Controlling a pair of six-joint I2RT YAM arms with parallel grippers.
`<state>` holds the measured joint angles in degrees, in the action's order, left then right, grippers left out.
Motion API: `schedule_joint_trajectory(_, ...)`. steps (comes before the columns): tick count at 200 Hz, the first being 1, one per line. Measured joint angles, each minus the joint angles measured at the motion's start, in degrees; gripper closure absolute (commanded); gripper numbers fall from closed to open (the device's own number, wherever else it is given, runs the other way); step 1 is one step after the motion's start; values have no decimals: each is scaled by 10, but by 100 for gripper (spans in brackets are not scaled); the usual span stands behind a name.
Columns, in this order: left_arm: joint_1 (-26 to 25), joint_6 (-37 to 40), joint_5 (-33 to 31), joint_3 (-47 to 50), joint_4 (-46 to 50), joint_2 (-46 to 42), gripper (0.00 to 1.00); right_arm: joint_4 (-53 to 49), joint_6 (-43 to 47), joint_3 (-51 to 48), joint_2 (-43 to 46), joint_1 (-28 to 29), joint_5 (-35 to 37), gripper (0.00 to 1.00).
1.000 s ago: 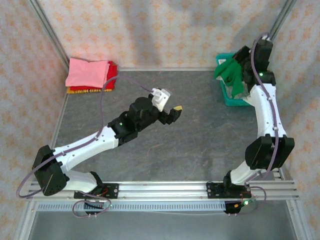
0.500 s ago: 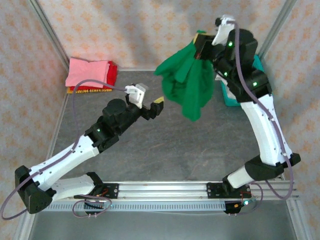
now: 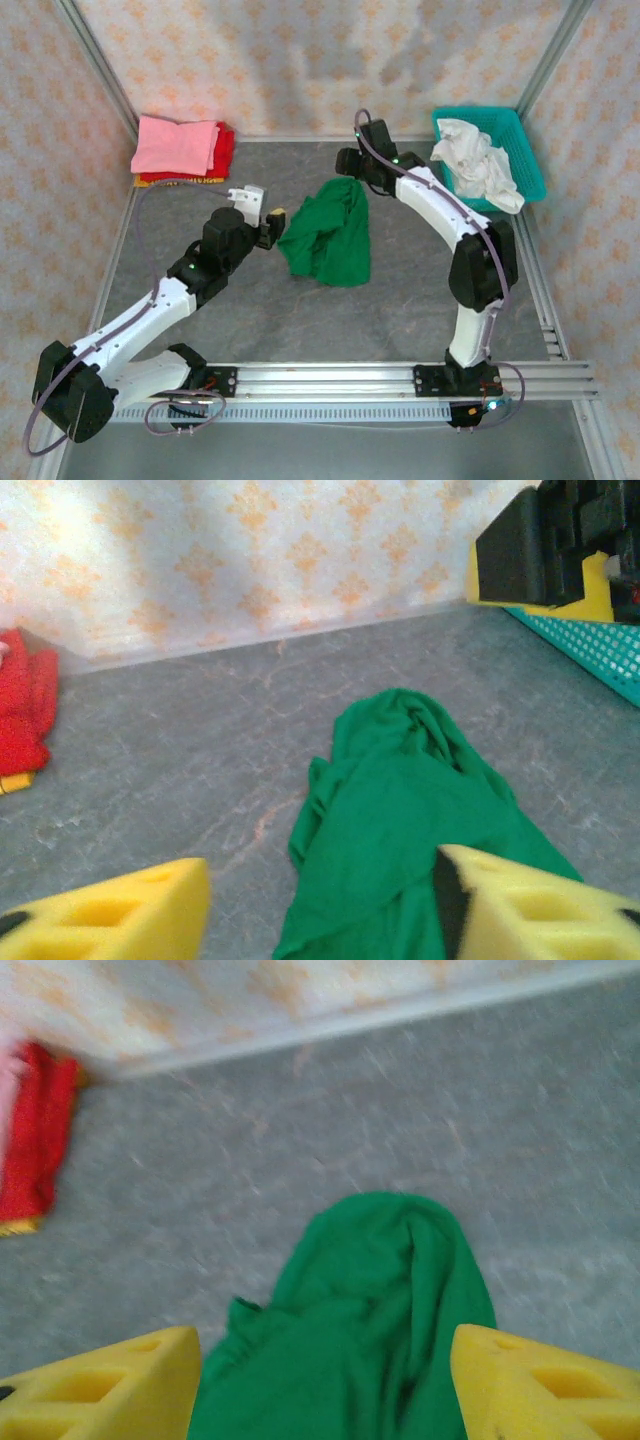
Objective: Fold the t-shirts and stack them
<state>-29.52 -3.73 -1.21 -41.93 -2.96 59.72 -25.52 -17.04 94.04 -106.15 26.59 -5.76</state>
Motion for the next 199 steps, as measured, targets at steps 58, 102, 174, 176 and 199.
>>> schedule_joint_trajectory(58,-58,27,58,-62,54,115,22,100,-47,-247,201,-52,-16,32)
schedule_joint_trajectory(102,-94,6,70,-98,60,277,29,133,-87,-379,205,-45,-94,31)
schedule_joint_trajectory(174,-91,-56,50,9,46,284,59,154,-96,-478,160,27,-166,45)
schedule_joint_trajectory(176,-90,-61,50,10,46,283,61,155,-93,-480,157,28,-167,47)
schedule_joint_trajectory(199,-78,-72,37,30,45,269,80,162,-103,-488,139,25,-162,74)
